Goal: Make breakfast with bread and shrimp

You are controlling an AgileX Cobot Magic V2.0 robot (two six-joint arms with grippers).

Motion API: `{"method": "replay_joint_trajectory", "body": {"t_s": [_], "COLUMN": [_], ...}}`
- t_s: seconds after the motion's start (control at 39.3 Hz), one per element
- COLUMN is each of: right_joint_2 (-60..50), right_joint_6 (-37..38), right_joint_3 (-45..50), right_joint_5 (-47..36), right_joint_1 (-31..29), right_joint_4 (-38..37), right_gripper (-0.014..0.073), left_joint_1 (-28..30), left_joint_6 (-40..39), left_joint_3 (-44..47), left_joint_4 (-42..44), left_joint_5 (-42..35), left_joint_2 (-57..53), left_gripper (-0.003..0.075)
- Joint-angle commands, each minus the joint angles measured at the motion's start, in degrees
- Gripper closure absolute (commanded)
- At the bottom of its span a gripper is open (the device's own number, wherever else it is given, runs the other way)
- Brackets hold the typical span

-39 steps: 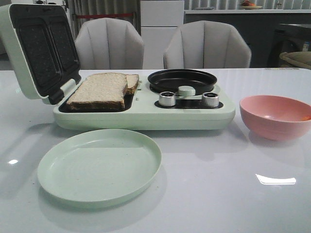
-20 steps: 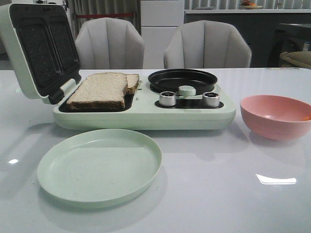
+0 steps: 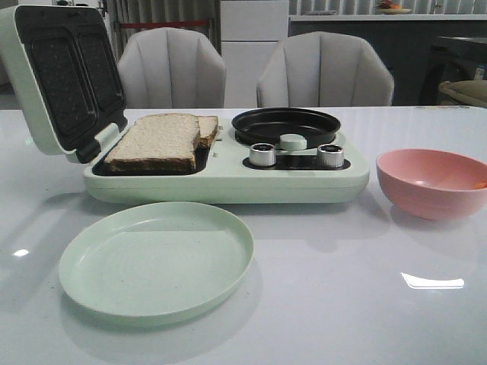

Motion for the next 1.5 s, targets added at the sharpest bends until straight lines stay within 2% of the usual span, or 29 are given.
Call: {"method": "replay_joint_trajectory", "body": {"t_s": [0.0, 0.31, 0.64, 0.84, 1.07, 1.27, 1.48], "right_joint_2": [0.38, 0.38, 0.38, 0.38, 0.38, 0.38, 0.38], "right_joint_6": [-0.14, -0.14, -0.14, -0.14, -0.14, -0.14, -0.14], "right_joint_3": [-1.56, -1.56, -1.56, -1.56, -1.56, -1.56, -1.56], "right_joint_5": [-4.98, -4.98, -4.98, -4.98, -4.98, -4.98, -4.98], "right_joint_1": [-0.04, -0.04, -0.04, -0.04, -0.04, -0.04, -0.04], "right_joint_4": [0.17, 0.17, 0.17, 0.17, 0.17, 0.17, 0.17], "right_gripper": [0.0109, 0.0109, 0.0109, 0.0109, 0.0109, 0.0109, 0.0109], "left_joint_1": [-0.45, -0.45, -0.18, 5.26, 14.00, 17.19, 19.74], "left_joint_6": [-0.68, -0.68, -0.68, -0.68, -0.68, -0.68, -0.19], "left_joint_3": [-4.88, -16.75, -29.46, -35.94, -42.91, -51.78, -59.79], "left_joint_4": [-2.38, -3.50, -8.14, -15.26, -21.33, -21.74, -26.42], "left_joint_5": [-8.08, -9.81, -11.72, -12.30, -6.31, 1.40, 10.59], "left_joint_2": [6.63, 25.55, 42.80, 50.34, 57.25, 63.30, 70.89], "left_gripper": [0.0237, 0.0327, 0.0333, 0.0333, 0.0333, 0.0333, 0.0333]}}
